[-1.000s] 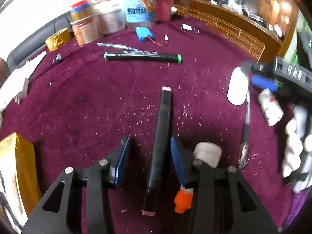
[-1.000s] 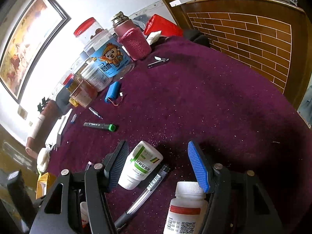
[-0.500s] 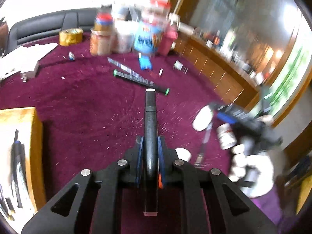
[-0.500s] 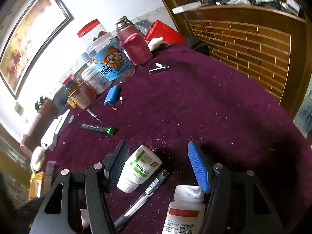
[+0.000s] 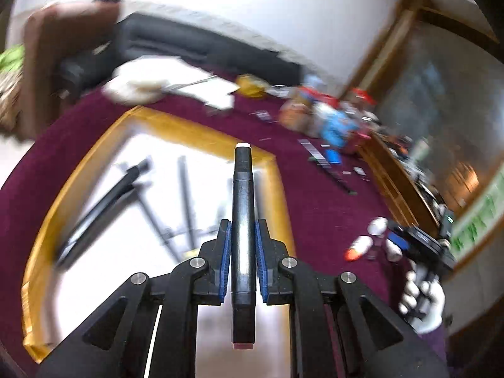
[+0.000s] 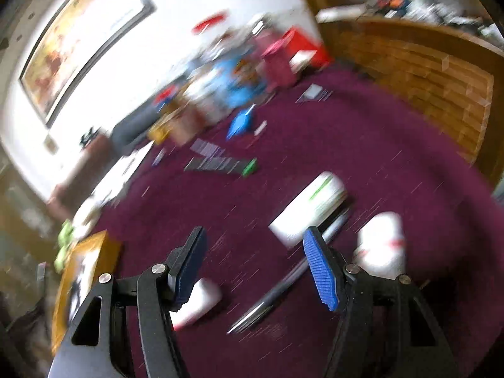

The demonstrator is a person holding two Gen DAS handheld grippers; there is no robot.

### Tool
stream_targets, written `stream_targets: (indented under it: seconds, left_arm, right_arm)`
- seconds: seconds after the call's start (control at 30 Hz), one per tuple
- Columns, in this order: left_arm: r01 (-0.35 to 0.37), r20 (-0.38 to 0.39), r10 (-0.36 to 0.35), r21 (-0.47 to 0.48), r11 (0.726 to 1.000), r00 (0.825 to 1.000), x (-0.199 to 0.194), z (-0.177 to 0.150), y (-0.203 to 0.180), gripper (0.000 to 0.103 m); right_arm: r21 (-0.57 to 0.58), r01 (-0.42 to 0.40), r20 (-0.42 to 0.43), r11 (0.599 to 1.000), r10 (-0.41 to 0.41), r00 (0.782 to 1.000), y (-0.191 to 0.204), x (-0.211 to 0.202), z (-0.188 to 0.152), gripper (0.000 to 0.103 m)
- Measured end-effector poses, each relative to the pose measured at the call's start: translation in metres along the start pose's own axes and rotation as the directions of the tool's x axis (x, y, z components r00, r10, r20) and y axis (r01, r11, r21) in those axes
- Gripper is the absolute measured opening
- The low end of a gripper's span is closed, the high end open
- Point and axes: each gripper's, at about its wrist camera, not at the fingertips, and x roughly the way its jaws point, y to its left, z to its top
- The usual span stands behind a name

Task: Organize rigid objects
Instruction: 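Lift the marker and carry it over the box with the left tool, then release the marker in the box with the left tool while the right tool approaches the orange-capped bottle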

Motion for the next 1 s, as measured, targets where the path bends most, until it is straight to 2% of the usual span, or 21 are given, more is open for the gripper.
stream_targets:
  seconds: [0.13,0.33,0.43,0.5,0.53,0.73,0.77,0.9,0.97,1.0]
  left_arm:
    - [-0.083,-0.048,0.078,-0.101,0.991,0.996,0.005,-0.017,0.041,0.012]
    - [-0.139,-0.132,0.12,-0.15,0.979,0.984,0.023,-0.031,0.056,0.012]
    - [-0.128,-0.121,0.11,-0.151,0.98,0.987,0.022,-0.031,0.052,0.018]
    - [-0.132,-0.107,0.118,-0.134,0.982,0.987,0.018,-0.031,0.05,0.03]
    - [-0.138,-0.096,0.127,-0.12,0.983,0.987,0.018,-0.03,0.05,0.032]
    - [-0.179,-0.02,0.177,-0.125,0.976,0.984,-0.006,-0.023,0.068,0.033]
    - [-0.198,-0.008,0.199,-0.125,0.972,0.98,-0.009,-0.021,0.072,0.034]
    - [-0.345,0.012,0.349,-0.111,0.932,0.937,-0.013,-0.004,0.093,0.037]
    - [-0.355,-0.017,0.356,-0.102,0.929,0.934,-0.004,0.004,0.101,0.037]
    - [-0.384,-0.028,0.383,-0.063,0.921,0.923,0.001,0.006,0.098,0.044]
  right_arm:
    - [0.001,-0.054,-0.147,0.999,0.053,0.988,0.02,0.027,-0.025,0.058]
    - [-0.031,-0.039,-0.181,0.999,0.033,0.983,0.037,0.04,-0.037,0.058]
    - [-0.044,-0.025,-0.177,0.999,0.017,0.984,0.04,0.04,-0.035,0.058]
    - [-0.056,-0.013,-0.181,0.998,0.003,0.983,0.042,0.04,-0.036,0.058]
    - [-0.061,-0.005,-0.184,0.998,-0.006,0.983,0.046,0.041,-0.037,0.058]
    - [-0.11,0.013,-0.204,0.994,-0.035,0.978,0.063,0.048,-0.044,0.058]
    - [-0.125,0.02,-0.203,0.992,-0.046,0.978,0.068,0.051,-0.046,0.058]
    - [-0.189,0.07,-0.178,0.98,-0.104,0.978,0.083,0.06,-0.049,0.058]
    - [-0.207,0.085,-0.169,0.975,-0.121,0.978,0.087,0.062,-0.05,0.058]
    - [-0.217,0.094,-0.163,0.972,-0.131,0.978,0.089,0.062,-0.051,0.058]
